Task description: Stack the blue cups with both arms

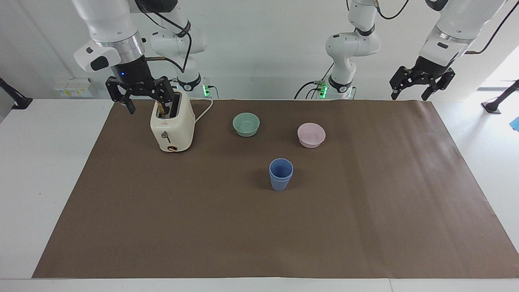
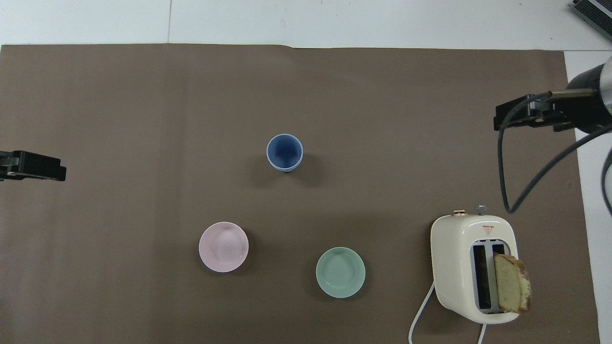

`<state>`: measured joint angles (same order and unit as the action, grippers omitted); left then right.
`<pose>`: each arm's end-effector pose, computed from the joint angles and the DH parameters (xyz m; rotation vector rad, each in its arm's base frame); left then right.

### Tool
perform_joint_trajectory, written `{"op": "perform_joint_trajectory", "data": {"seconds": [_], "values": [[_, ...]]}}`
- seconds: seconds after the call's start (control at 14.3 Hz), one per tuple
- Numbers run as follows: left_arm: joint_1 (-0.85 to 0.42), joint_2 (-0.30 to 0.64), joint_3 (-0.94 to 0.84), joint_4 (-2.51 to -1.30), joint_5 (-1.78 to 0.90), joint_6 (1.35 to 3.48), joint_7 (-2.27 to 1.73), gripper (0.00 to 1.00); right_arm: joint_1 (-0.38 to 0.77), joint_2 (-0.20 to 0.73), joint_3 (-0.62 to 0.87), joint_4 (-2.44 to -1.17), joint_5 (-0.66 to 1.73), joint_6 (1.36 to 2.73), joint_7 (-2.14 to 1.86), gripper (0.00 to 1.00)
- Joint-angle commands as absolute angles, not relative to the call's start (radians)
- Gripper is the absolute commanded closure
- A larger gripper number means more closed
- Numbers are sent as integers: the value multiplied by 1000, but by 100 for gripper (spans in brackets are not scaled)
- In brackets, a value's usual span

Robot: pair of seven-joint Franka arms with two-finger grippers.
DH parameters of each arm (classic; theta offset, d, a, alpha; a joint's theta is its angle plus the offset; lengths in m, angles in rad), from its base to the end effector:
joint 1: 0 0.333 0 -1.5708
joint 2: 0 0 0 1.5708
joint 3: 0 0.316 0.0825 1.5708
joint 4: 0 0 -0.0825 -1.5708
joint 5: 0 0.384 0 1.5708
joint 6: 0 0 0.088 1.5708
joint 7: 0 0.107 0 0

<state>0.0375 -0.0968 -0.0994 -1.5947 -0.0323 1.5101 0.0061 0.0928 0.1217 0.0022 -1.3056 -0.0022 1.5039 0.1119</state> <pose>0.5166 -0.0385 0.6596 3.1167 -0.1087 0.0173 0.5818 0.0551 0.6733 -3.1332 0.0269 -0.1197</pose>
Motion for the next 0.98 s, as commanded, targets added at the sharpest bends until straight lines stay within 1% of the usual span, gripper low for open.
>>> {"op": "perform_joint_trajectory", "data": {"seconds": [0.0, 0.49, 0.7, 0.91], "values": [[49, -123, -101, -1621, -38, 1505, 11, 0, 69, 81, 15, -1354, -40, 1488, 63, 0], [48, -124, -103, -1634, -38, 1505, 15, 0, 66, 75, 12, -1368, -18, 1502, 66, 0], [46, -114, -103, -1608, -34, 1477, 21, 0, 61, 77, 12, -1368, -17, 1502, 66, 0], [49, -118, -101, -1617, -37, 1489, 20, 0, 61, 77, 12, -1368, -15, 1502, 64, 0]]}}
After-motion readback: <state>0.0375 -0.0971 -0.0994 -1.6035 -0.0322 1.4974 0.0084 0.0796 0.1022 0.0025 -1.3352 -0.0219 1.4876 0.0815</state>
